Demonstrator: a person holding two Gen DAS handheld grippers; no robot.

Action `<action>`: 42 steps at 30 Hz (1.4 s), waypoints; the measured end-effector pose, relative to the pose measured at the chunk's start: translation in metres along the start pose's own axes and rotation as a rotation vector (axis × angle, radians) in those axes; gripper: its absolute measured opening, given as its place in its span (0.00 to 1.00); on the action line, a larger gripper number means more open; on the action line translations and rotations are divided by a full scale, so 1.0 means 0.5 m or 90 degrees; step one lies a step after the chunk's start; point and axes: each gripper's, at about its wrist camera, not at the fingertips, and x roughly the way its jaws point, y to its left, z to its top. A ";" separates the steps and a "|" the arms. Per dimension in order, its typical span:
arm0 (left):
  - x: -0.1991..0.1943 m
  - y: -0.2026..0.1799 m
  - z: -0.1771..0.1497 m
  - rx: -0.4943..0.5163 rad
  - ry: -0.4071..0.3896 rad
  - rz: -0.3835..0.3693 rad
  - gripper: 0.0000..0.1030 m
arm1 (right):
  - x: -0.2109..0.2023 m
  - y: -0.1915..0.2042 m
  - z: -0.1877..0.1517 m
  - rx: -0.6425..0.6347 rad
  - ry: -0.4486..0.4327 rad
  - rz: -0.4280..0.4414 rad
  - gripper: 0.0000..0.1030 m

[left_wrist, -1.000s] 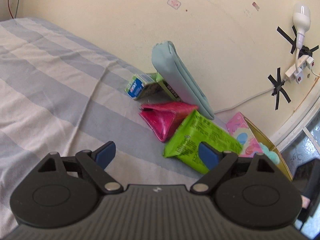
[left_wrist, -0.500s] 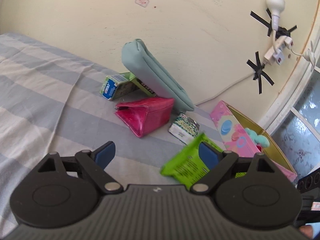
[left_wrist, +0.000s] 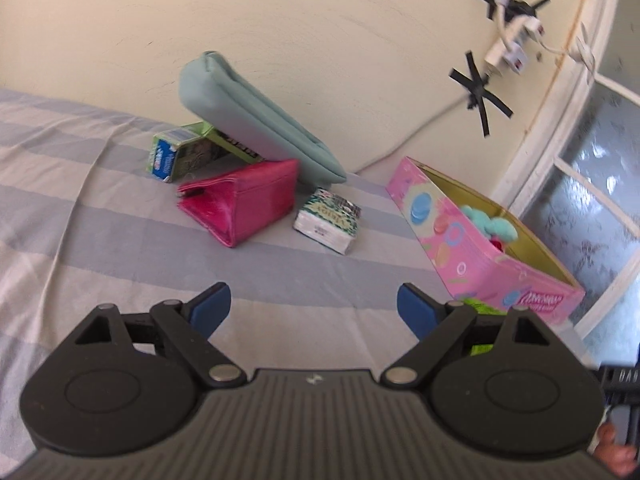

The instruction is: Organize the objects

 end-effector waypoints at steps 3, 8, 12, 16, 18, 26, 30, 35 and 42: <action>0.006 -0.008 -0.005 0.017 0.006 0.010 0.89 | -0.026 -0.024 0.009 0.006 -0.040 -0.045 0.50; 0.010 -0.007 -0.007 0.010 0.014 0.015 0.89 | -0.048 -0.039 0.015 -0.002 -0.081 -0.050 0.62; 0.013 -0.007 -0.006 0.008 0.018 0.011 0.89 | -0.054 -0.021 0.010 -0.061 -0.096 -0.055 0.71; 0.014 -0.010 -0.007 0.009 0.026 -0.016 0.89 | -0.060 0.006 -0.003 -0.142 -0.099 -0.066 0.77; 0.017 -0.015 -0.007 0.012 0.033 -0.025 0.89 | -0.060 0.017 -0.013 -0.183 -0.092 -0.070 0.82; 0.007 -0.062 0.001 -0.001 0.063 -0.117 0.89 | -0.035 0.052 -0.055 -0.318 -0.039 -0.097 0.87; 0.027 -0.097 -0.001 0.004 0.092 -0.149 0.94 | -0.009 0.072 -0.073 -0.387 -0.024 -0.133 0.89; 0.074 -0.149 -0.016 0.048 0.139 -0.159 0.95 | 0.015 0.069 -0.072 -0.401 -0.003 -0.157 0.89; 0.157 -0.255 -0.037 0.139 0.203 -0.177 0.76 | 0.031 0.050 -0.036 -0.391 -0.017 -0.182 0.84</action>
